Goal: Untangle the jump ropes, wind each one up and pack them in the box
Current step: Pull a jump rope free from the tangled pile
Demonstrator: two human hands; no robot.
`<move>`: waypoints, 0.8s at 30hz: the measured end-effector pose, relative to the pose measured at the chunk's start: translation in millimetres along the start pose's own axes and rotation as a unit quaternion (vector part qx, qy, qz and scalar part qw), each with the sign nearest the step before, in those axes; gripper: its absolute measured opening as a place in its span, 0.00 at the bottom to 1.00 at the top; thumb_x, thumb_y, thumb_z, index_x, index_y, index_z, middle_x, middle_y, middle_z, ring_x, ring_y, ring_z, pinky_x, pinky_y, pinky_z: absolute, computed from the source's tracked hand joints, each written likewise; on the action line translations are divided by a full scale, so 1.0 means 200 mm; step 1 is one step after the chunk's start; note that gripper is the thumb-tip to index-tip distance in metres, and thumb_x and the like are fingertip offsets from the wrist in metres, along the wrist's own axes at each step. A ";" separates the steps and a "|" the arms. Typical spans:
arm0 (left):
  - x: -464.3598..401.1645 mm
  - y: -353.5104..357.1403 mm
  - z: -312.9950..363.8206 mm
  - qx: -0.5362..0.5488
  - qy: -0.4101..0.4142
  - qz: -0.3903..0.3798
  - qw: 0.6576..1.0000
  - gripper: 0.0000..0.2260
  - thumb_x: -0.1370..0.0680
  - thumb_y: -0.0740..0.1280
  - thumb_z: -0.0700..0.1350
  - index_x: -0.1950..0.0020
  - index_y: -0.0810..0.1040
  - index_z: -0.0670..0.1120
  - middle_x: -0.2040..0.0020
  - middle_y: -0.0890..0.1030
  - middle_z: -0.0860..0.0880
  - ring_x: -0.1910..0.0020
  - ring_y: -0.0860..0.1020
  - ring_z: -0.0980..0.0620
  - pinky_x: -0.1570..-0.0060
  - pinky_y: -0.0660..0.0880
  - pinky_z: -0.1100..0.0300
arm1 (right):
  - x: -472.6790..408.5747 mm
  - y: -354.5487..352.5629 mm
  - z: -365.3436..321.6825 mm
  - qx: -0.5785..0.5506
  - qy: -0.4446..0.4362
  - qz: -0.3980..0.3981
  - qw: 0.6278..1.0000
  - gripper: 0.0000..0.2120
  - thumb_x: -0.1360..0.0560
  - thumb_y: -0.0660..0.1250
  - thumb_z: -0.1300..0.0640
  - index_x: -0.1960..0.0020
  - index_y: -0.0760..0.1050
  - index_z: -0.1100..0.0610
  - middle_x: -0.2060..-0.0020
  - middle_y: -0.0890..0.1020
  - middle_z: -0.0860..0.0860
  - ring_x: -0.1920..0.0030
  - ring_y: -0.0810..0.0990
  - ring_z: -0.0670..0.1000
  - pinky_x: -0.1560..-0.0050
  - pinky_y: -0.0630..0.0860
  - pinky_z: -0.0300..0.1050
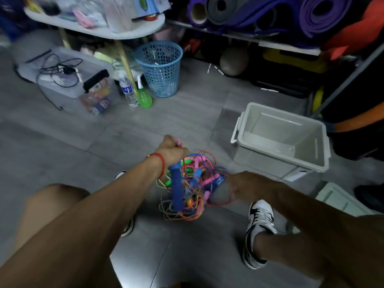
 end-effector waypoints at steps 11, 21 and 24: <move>0.24 -0.18 0.26 -0.016 0.248 -0.174 0.953 0.09 0.35 0.70 0.35 0.58 0.80 0.45 0.62 0.82 0.40 0.63 0.77 0.49 0.59 0.74 0.59 | -0.21 -0.24 -0.35 -0.325 -0.131 0.040 0.936 0.10 0.22 0.70 0.48 0.43 0.79 0.49 0.48 0.83 0.42 0.46 0.80 0.43 0.44 0.76 0.38; 0.15 -0.38 -0.03 -0.419 0.084 -0.084 0.900 0.14 0.32 0.74 0.42 0.48 0.79 0.45 0.58 0.77 0.50 0.56 0.78 0.52 0.62 0.68 0.68 | -0.05 -0.62 -0.18 -0.204 -0.040 0.290 0.934 0.16 0.17 0.60 0.49 0.56 0.76 0.58 0.66 0.79 0.53 0.61 0.83 0.55 0.56 0.73 0.47; 0.23 -0.23 -0.13 -0.505 0.046 -0.191 0.840 0.15 0.28 0.73 0.45 0.43 0.80 0.44 0.46 0.82 0.46 0.48 0.80 0.47 0.49 0.75 0.60 | 0.13 -0.75 -0.36 -0.162 -0.130 0.348 0.914 0.14 0.23 0.67 0.52 0.65 0.69 0.52 0.72 0.72 0.48 0.69 0.73 0.44 0.64 0.67 0.43</move>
Point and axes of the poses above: each hand's wrist, its own x-axis away from the middle knuckle, its own y-axis out of the palm, z = x × y, the point moved 3 cm from there along -x, towards the middle knuckle
